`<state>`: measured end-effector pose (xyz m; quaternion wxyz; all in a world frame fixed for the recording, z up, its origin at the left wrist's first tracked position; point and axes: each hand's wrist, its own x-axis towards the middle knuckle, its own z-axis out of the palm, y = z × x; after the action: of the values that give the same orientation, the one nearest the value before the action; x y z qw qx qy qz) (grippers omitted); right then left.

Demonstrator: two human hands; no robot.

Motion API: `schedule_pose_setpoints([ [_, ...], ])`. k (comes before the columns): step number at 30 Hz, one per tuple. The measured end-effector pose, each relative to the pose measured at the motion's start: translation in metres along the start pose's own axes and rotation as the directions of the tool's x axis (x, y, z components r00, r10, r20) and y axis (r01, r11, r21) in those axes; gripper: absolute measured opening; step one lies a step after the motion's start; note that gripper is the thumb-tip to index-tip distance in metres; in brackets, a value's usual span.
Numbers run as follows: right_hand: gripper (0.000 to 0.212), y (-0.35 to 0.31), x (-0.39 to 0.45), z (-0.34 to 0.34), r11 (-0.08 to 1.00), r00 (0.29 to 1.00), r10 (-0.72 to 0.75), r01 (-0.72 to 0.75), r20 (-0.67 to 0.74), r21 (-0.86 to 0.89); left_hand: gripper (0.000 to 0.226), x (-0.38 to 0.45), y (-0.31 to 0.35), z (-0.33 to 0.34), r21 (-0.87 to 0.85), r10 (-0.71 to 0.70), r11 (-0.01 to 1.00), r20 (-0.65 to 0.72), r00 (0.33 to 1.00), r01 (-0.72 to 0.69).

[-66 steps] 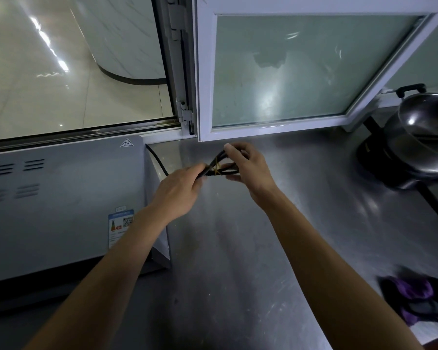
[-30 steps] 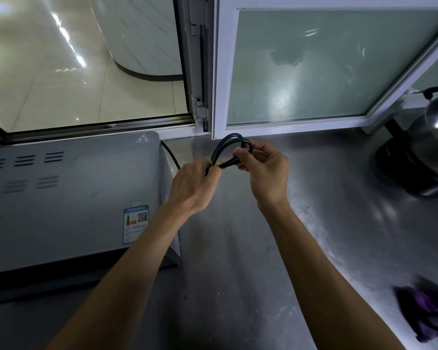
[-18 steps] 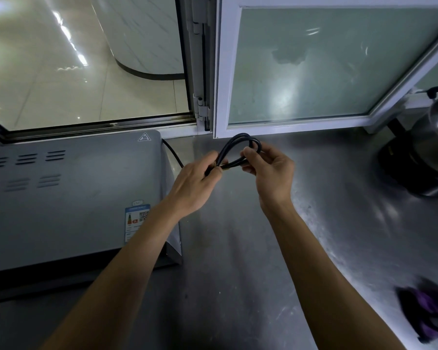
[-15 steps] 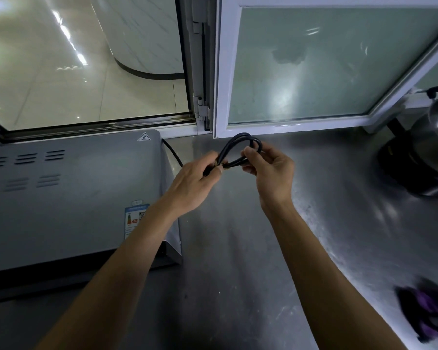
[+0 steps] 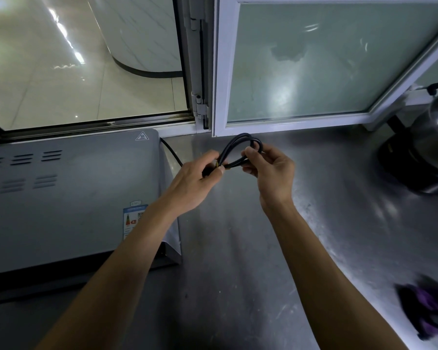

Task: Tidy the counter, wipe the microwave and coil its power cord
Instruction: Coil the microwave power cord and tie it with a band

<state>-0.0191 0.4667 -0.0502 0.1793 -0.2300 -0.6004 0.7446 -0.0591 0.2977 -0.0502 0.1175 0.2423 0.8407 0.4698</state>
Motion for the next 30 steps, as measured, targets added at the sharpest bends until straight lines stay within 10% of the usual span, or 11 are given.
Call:
schedule_pose_setpoints([
  [30, 0.012, -0.0005, -0.0014, -0.0065, 0.999, 0.999, -0.037, 0.037, 0.008, -0.002, 0.012, -0.0007, -0.0063, 0.0000, 0.061, -0.002, 0.998, -0.005, 1.000, 0.002],
])
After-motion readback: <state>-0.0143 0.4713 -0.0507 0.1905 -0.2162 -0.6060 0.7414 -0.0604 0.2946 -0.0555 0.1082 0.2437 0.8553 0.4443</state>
